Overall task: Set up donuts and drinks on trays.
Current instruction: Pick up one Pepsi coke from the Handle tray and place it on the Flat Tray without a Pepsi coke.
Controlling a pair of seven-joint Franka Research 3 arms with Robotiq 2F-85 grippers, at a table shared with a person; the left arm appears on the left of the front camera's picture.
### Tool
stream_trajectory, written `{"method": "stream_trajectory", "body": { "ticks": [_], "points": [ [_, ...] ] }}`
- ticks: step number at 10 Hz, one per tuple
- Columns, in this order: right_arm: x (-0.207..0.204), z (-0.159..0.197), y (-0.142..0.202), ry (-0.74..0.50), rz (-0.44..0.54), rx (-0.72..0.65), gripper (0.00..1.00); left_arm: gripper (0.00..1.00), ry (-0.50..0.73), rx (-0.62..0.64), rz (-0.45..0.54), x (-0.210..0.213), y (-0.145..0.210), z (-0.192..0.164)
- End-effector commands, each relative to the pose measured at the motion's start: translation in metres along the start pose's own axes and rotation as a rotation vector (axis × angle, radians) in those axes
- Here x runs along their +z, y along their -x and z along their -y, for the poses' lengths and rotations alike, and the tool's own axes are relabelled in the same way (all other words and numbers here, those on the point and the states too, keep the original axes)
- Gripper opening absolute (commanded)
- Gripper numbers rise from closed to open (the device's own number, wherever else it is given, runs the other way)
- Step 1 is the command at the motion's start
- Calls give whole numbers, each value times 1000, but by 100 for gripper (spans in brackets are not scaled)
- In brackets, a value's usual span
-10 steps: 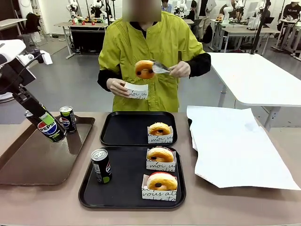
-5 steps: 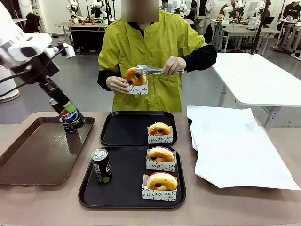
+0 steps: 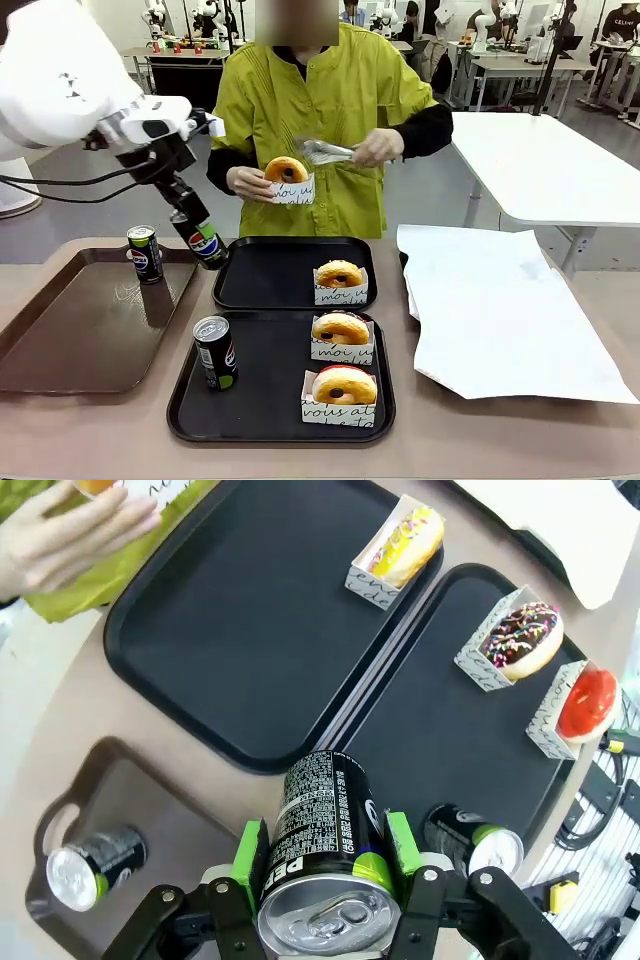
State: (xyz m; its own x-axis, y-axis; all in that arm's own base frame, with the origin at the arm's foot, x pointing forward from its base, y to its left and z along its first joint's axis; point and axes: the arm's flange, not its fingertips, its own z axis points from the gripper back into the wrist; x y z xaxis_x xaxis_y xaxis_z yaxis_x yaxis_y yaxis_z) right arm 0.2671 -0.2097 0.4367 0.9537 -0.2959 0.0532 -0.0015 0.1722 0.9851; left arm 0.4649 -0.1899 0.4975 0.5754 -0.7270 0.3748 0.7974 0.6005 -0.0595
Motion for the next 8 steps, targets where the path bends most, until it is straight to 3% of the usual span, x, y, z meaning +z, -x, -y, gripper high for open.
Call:
{"method": "stream_trajectory", "body": {
  "ticks": [1, 2, 5, 8],
  "points": [
    [-1, 0, 0, -22, 10, 11, 100, 58, 15, 9, -21, 12, -1, 1],
    [-1, 0, 0, -22, 10, 11, 100, 58, 33, 20, -87, 31, 22, 10],
    [-1, 0, 0, -22, 10, 11, 100, 58, 46, -140, -184, 88, 114, 78],
    [-1, 0, 0, -22, 10, 11, 100, 58, 31, -116, -161, 87, 113, 75]
  ]
}}
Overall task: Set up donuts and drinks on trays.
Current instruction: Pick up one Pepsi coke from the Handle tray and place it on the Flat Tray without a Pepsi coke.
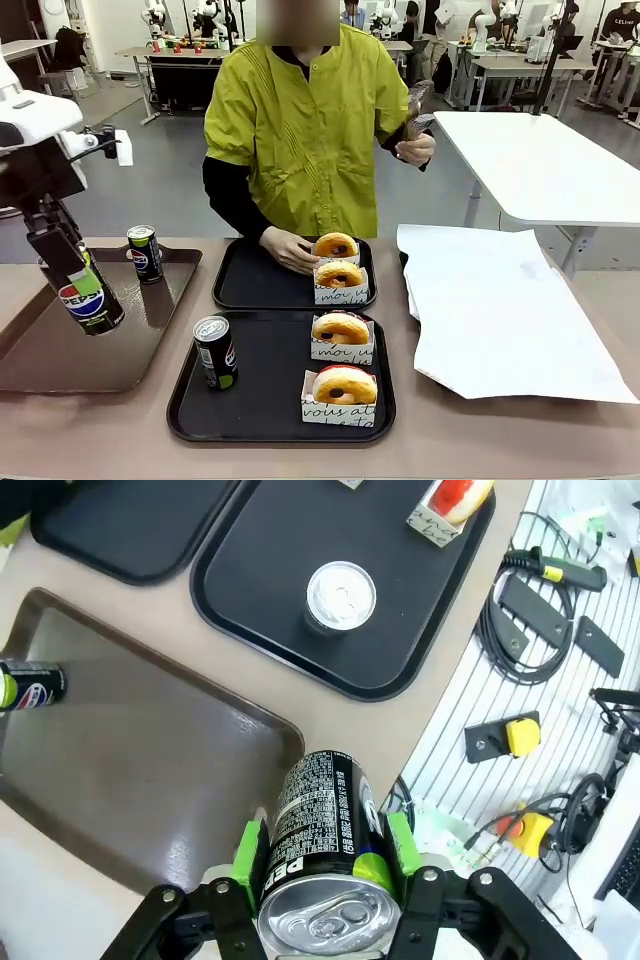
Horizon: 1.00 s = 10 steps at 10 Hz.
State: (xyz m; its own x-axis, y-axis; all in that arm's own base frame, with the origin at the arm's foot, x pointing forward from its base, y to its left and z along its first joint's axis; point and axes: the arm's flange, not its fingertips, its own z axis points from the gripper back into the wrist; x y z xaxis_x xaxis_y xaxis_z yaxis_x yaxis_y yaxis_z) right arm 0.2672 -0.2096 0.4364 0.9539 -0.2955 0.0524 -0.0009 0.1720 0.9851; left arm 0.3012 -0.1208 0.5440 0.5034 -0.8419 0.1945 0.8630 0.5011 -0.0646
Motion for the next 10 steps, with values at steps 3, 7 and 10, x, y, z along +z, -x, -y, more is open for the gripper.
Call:
{"method": "stream_trajectory", "body": {
  "ticks": [3, 7, 10],
  "points": [
    [-1, 0, 0, -22, 10, 12, 100, 58, 6, 4, -12, -3, -2, -1],
    [-1, 0, 0, -22, 10, 12, 100, 58, 13, -1, -9, -5, -2, -2],
    [-1, 0, 0, -22, 10, 12, 100, 58, -24, 31, 8, -4, -63, -34]
  ]
}}
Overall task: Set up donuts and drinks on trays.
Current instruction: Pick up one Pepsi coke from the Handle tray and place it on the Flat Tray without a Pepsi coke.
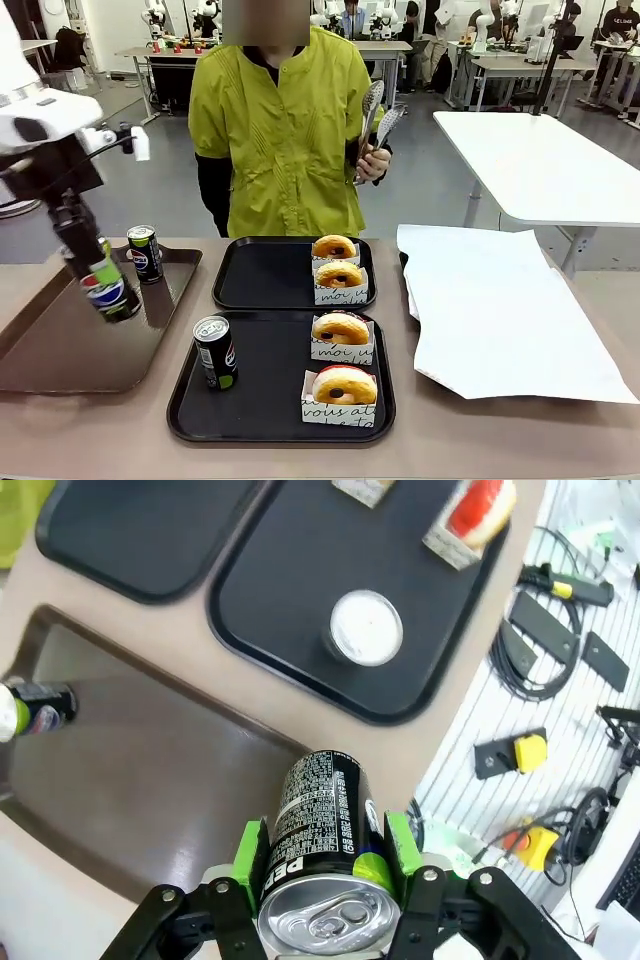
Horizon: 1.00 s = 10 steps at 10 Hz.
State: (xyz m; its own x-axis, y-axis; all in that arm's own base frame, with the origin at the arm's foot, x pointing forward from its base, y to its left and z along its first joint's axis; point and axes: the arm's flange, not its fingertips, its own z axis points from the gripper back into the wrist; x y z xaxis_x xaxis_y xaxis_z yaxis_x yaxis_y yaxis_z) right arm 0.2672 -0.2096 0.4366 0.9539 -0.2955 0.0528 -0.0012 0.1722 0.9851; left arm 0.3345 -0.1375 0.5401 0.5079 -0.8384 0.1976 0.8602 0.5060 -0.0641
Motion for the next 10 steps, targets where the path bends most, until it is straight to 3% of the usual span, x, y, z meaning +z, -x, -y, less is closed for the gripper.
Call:
{"method": "stream_trajectory", "body": {
  "ticks": [1, 6, 10],
  "points": [
    [-1, 0, 0, -22, 10, 11, 100, 58, -53, 60, 1, 4, -58, -28],
    [-1, 0, 0, -22, 10, 11, 100, 58, -154, 283, -39, -31, -155, -103],
    [-1, 0, 0, -22, 10, 11, 100, 58, -220, 368, 38, -71, -201, -121]
  ]
}}
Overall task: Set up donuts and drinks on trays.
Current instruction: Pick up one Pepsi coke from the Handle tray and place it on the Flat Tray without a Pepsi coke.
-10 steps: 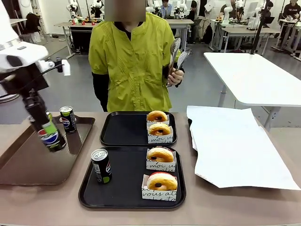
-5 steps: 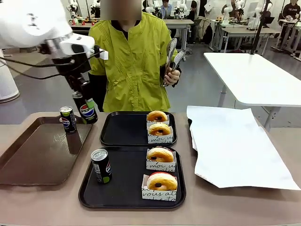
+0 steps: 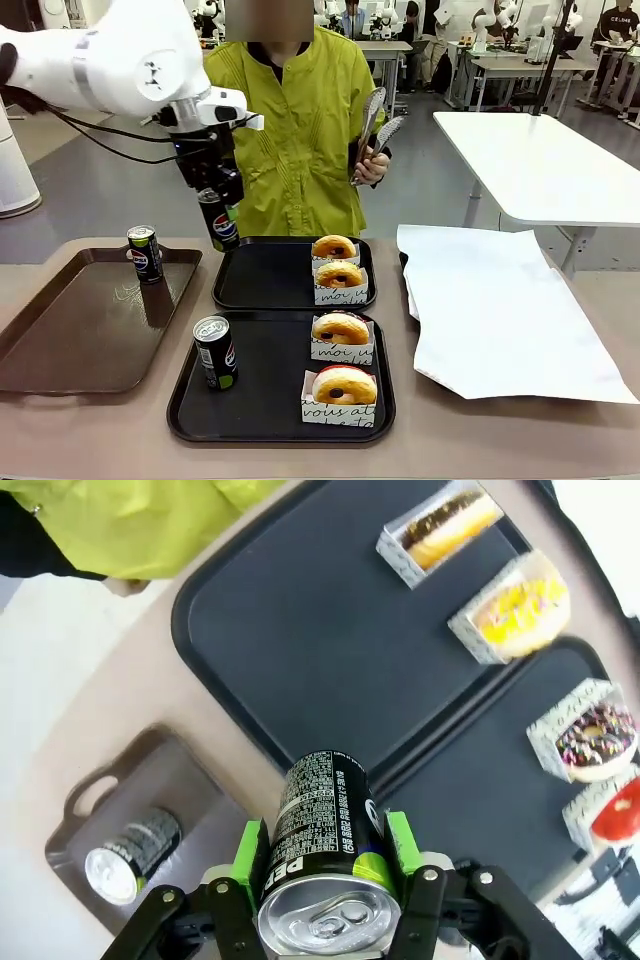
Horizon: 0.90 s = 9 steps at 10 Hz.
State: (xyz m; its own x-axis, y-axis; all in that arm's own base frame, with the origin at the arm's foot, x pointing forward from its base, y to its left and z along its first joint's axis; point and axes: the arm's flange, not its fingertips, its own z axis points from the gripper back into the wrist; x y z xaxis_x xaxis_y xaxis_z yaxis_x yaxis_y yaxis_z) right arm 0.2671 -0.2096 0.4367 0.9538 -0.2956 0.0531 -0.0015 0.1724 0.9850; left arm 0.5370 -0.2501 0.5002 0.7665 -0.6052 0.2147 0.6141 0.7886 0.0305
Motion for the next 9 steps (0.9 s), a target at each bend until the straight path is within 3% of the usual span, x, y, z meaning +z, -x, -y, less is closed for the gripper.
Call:
{"method": "stream_trajectory", "body": {
  "ticks": [1, 2, 3, 7, 9],
  "points": [
    [-1, 0, 0, -22, 10, 11, 100, 58, -53, 22, 26, -9, -17, 6],
    [-1, 0, 0, -22, 10, 11, 100, 58, -13, 13, -23, -14, -14, 7],
    [-1, 0, 0, -22, 10, 11, 100, 58, -11, 7, 13, -8, -8, 4],
    [-1, 0, 0, -22, 10, 11, 100, 58, -4, 7, 3, -17, -12, 6],
    [-1, 0, 0, -22, 10, 11, 100, 58, 63, 108, -10, -41, -44, 1]
  ]
}}
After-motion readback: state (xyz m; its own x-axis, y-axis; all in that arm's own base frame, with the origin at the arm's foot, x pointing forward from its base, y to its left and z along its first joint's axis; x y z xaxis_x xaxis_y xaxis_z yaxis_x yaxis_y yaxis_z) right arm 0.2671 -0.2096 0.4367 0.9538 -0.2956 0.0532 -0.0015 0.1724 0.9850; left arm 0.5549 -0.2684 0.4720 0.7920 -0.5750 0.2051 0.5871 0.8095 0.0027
